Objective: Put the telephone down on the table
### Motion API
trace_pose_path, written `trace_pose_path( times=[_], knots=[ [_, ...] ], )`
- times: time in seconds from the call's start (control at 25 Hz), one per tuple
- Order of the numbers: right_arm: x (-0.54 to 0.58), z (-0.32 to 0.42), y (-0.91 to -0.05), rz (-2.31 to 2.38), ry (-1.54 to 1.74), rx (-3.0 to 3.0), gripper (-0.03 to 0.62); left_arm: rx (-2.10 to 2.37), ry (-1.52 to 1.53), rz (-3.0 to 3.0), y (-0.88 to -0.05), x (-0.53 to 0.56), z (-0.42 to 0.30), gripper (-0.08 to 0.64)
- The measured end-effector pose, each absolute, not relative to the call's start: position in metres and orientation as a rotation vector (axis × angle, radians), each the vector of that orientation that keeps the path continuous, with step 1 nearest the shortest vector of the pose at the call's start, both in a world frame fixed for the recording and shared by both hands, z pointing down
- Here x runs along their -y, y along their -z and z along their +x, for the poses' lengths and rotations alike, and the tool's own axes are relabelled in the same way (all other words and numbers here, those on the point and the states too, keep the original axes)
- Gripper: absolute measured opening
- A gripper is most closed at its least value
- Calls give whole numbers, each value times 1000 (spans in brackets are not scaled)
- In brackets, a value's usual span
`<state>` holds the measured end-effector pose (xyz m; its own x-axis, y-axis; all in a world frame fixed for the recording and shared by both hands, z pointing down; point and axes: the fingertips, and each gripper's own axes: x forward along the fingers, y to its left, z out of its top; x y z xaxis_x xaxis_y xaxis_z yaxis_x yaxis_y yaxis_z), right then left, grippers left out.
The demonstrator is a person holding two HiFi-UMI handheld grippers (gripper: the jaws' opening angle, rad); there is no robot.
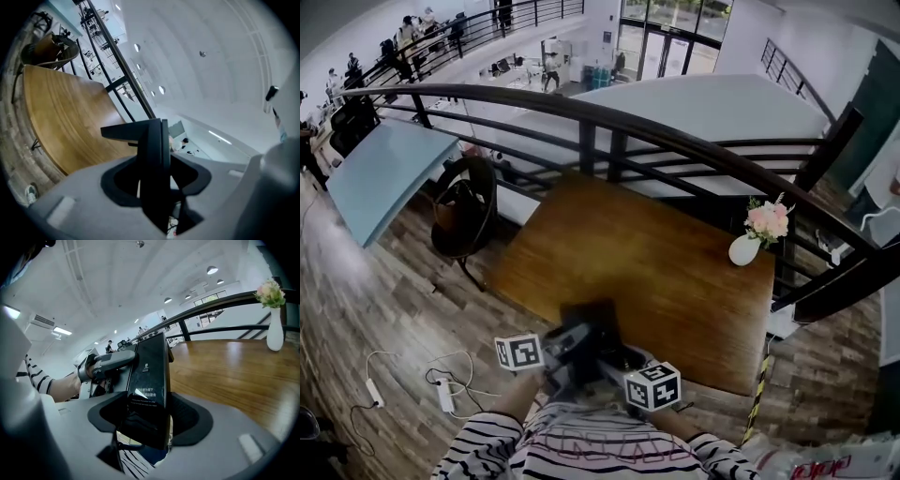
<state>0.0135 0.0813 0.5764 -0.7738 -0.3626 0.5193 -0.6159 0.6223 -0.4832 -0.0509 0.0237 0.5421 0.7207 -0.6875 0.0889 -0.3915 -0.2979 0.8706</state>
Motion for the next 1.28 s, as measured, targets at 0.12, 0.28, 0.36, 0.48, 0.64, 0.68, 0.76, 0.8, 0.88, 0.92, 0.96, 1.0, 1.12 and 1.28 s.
trace_pose_path(
  times=[0.12, 0.28, 0.36, 0.48, 0.64, 0.68, 0.76, 0.8, 0.88, 0.92, 0.96, 1.0, 1.12, 1.28],
  knots=[
    [-56, -15, -577, 822, -956, 2469, 284, 800, 350, 1935, -542, 3, -78, 184],
    [-21, -57, -576, 891, -978, 2466, 284, 750, 307, 1962, -541, 42, -116, 183],
    [-5, -81, -574, 934, -987, 2467, 284, 720, 285, 1977, -538, 59, -137, 184],
    [18, -109, -571, 1001, -1004, 2462, 284, 674, 250, 2002, -535, 84, -162, 183],
    [45, -131, -569, 1070, -1025, 2461, 282, 623, 209, 2035, -531, 114, -179, 183],
    [51, -134, -568, 1084, -1024, 2458, 282, 611, 206, 2041, -530, 121, -182, 183],
    [64, -137, -567, 1108, -1023, 2452, 282, 588, 204, 2048, -529, 134, -184, 183],
    [72, -137, -567, 1118, -1024, 2448, 282, 579, 204, 2049, -529, 142, -184, 183],
    [89, -137, -569, 1130, -1027, 2441, 281, 569, 207, 2044, -531, 160, -184, 183],
    [97, -137, -571, 1134, -1030, 2438, 279, 566, 208, 2040, -533, 168, -184, 183],
    [105, -137, -572, 1136, -1035, 2435, 279, 563, 207, 2038, -535, 176, -184, 183],
    [112, -136, -574, 1135, -1040, 2434, 279, 560, 205, 2039, -537, 184, -182, 183],
    [140, -133, -576, 1121, -1056, 2434, 278, 557, 195, 2048, -538, 211, -179, 181],
    [181, -130, -579, 1109, -1056, 2435, 276, 558, 204, 2049, -540, 251, -176, 179]
  ],
)
